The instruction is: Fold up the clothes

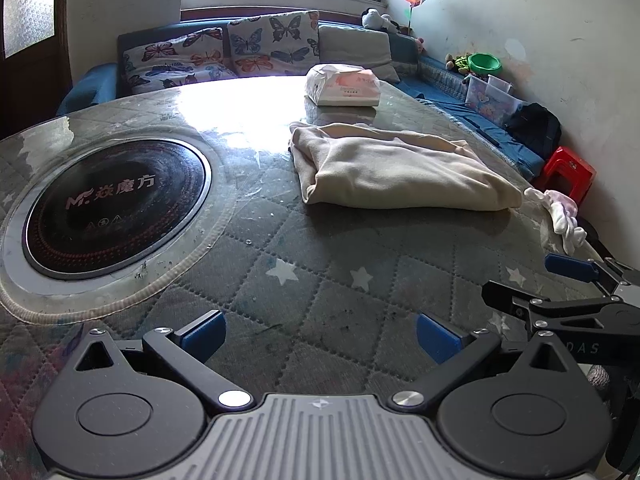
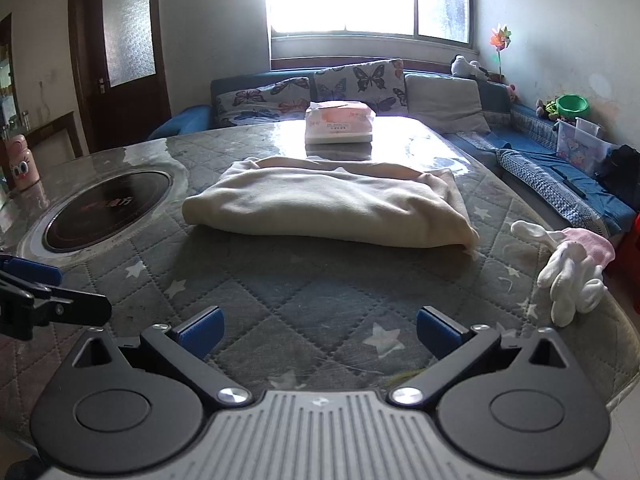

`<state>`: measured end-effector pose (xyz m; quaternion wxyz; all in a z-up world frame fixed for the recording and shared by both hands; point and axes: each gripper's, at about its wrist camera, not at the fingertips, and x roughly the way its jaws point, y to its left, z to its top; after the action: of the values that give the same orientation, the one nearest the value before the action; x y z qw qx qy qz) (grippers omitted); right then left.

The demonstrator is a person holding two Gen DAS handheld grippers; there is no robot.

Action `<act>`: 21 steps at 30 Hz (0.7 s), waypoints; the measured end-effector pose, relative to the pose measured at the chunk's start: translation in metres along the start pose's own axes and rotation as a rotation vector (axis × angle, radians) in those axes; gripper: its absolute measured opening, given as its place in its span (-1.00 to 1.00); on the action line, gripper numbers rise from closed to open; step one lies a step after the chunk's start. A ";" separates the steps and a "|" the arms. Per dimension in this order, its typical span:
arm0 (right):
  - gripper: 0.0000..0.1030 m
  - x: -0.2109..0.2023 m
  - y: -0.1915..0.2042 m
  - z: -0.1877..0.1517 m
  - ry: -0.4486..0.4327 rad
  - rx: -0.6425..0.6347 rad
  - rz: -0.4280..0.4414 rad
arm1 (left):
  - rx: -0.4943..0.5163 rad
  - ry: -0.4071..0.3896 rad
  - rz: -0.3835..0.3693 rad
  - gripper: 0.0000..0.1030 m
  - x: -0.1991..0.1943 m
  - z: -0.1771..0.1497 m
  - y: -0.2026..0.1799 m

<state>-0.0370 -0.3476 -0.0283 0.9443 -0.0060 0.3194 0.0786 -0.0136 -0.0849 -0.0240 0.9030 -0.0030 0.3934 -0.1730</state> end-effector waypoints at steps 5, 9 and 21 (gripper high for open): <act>1.00 -0.004 0.004 -0.002 -0.005 -0.013 0.002 | 0.006 -0.005 0.003 1.00 -0.005 -0.006 -0.002; 1.00 -0.007 0.006 -0.005 -0.006 -0.008 0.004 | 0.005 -0.012 0.007 1.00 -0.009 -0.010 -0.002; 1.00 -0.017 0.015 -0.013 -0.011 -0.031 0.005 | 0.004 -0.029 0.014 1.00 -0.020 -0.024 -0.003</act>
<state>-0.0604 -0.3359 -0.0272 0.9457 -0.0196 0.3128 0.0858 -0.0441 -0.0787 -0.0257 0.9098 -0.0009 0.3798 -0.1672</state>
